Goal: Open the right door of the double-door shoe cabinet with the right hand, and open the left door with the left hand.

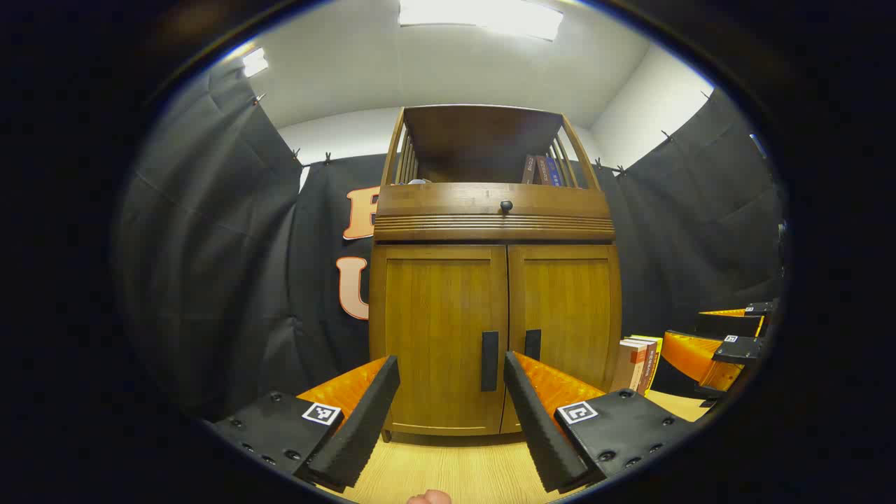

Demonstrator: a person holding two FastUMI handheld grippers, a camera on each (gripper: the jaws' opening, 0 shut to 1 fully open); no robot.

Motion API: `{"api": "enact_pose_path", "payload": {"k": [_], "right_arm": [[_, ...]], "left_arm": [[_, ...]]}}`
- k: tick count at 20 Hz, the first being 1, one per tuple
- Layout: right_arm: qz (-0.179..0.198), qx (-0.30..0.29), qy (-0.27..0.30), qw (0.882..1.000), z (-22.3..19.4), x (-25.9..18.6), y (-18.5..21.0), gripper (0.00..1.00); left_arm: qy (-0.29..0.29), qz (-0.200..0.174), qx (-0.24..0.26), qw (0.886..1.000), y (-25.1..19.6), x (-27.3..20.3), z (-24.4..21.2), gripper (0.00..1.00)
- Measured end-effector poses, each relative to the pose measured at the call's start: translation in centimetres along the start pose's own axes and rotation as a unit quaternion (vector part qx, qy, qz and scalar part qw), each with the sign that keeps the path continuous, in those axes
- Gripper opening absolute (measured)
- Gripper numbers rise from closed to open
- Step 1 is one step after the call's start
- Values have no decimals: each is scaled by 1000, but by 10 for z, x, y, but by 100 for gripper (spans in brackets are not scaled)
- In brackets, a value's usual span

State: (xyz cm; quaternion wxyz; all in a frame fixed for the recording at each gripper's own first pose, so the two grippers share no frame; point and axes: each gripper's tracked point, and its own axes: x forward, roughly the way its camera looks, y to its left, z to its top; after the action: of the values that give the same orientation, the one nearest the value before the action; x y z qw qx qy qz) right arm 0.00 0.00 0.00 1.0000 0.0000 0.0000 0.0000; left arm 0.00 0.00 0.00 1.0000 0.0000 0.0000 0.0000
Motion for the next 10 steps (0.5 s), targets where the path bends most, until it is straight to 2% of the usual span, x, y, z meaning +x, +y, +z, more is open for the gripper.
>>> {"api": "enact_pose_path", "payload": {"k": [10], "right_arm": [[-7,-1,-5,1000,-2,12,-4,94]], "left_arm": [[2,-2,1,1000,0,9,0,96]]}}
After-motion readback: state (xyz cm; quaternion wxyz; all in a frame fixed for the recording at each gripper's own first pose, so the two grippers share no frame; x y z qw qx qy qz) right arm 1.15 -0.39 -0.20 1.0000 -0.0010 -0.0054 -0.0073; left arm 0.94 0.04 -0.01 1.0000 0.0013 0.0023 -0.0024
